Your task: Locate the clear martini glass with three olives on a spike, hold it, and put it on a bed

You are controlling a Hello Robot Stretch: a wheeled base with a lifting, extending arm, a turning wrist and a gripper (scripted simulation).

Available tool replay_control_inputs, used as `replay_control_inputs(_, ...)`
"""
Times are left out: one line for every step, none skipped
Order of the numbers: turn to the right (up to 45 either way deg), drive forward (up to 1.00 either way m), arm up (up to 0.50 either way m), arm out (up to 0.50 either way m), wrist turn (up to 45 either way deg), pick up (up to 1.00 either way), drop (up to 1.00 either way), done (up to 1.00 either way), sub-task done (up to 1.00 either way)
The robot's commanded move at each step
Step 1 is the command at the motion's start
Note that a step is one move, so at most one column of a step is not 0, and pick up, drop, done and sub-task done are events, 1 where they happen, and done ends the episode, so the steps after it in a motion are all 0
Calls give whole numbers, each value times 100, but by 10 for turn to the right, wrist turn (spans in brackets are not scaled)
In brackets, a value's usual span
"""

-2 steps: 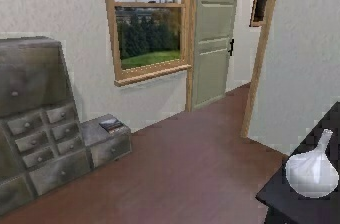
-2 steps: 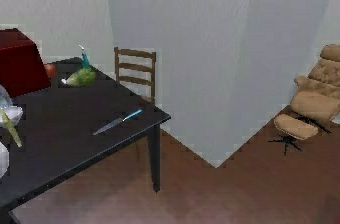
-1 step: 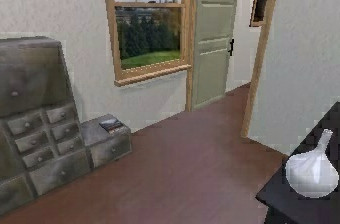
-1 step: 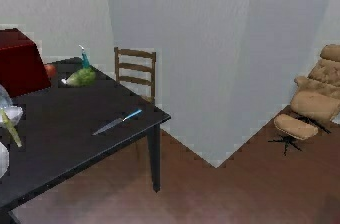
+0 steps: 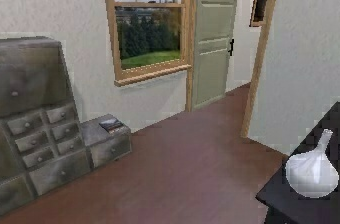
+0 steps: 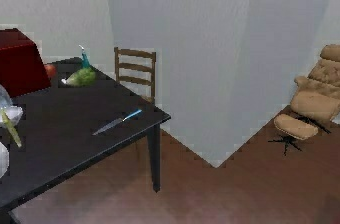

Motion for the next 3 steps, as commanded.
replay_control_inputs(0,15,0,0,0,0,0,0,0)
replay_control_inputs(-450,0,0,0,0,0,0,0,0)
replay_control_inputs(-390,0,0,0,0,0,0,0,0)
